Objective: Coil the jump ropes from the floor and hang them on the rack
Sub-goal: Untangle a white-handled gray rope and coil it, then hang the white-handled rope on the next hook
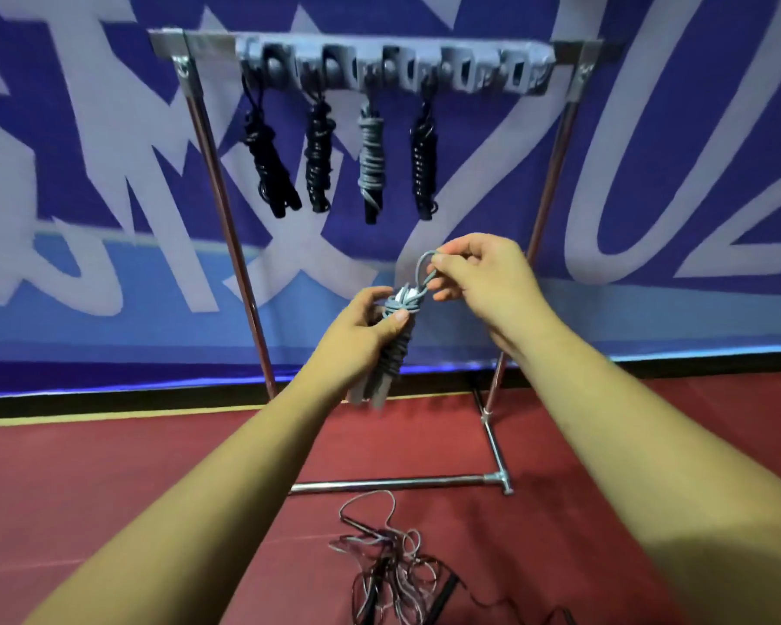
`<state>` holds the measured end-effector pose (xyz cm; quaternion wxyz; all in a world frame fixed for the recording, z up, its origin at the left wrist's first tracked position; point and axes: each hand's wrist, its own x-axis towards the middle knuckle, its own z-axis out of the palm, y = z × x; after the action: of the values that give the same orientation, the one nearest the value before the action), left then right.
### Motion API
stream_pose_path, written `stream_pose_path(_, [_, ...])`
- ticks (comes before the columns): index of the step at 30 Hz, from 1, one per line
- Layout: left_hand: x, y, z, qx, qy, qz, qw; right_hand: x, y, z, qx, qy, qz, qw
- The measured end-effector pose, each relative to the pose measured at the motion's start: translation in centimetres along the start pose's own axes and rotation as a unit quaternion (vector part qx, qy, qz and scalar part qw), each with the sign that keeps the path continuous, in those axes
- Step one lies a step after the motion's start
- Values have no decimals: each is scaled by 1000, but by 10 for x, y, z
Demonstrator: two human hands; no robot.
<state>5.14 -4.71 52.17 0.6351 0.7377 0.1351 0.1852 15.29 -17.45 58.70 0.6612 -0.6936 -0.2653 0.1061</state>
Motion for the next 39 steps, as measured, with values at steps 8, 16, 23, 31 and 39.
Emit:
stream_pose_path(8, [75,88,7,43,10,40,998,77,-79,-27,-31,39,-42,998])
stream_pose_path(16, [161,132,24,70,21,70,995,156,-114,-52,-98,83,-53,990])
stream_pose_path(23, [221,142,50,84,42,72,993,220,-118,-71,-154,162,-42,974])
stream_pose_path(31, [253,131,57,167,52,59,983,258,-96,-76,-120,152,33,981])
stream_pose_path(39, [239,71,44,172,47,28,984,220,-14,-68,-233,162,-47,958])
